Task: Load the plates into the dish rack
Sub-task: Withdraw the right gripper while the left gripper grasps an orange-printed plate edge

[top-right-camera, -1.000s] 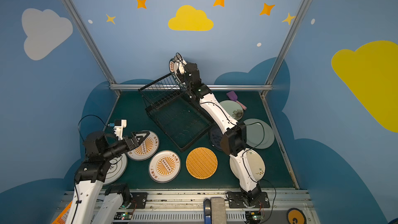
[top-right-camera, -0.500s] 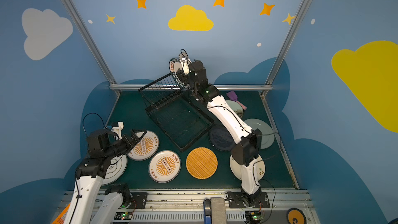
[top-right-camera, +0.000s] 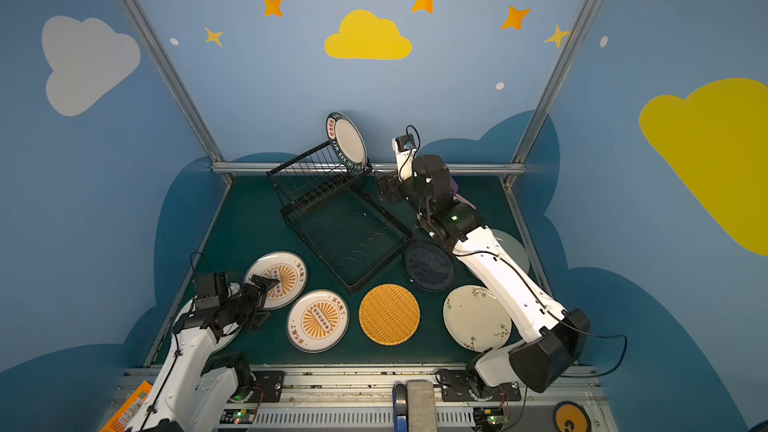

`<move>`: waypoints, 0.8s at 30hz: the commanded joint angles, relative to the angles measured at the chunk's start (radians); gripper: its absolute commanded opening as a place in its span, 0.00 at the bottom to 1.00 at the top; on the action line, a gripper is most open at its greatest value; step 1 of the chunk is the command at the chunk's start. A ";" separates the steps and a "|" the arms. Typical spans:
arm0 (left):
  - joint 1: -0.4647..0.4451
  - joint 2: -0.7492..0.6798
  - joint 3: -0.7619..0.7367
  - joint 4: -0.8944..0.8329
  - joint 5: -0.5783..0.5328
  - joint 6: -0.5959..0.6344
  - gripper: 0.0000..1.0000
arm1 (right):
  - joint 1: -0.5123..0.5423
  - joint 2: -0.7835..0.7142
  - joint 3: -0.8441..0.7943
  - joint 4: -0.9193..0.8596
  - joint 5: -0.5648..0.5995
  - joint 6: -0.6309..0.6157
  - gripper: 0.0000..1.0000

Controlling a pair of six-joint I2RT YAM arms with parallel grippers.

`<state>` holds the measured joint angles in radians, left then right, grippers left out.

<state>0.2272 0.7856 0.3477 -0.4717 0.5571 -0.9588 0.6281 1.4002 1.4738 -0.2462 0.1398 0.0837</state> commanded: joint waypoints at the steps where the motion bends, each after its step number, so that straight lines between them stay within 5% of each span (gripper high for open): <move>1: 0.004 0.016 -0.041 0.122 -0.026 -0.043 0.98 | -0.013 -0.070 -0.066 -0.008 -0.112 0.112 0.91; 8: 0.004 0.028 -0.131 0.333 -0.061 -0.098 0.91 | -0.021 -0.113 -0.117 -0.023 -0.151 0.137 0.91; 20: 0.004 0.292 -0.186 0.565 -0.097 -0.163 0.51 | -0.047 -0.164 -0.180 -0.037 -0.212 0.193 0.91; 24: 0.004 0.346 -0.182 0.591 -0.119 -0.181 0.48 | -0.052 -0.191 -0.195 -0.044 -0.219 0.201 0.91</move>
<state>0.2291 1.0824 0.1963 0.1417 0.5209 -1.1278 0.5812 1.2507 1.2881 -0.2779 -0.0608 0.2665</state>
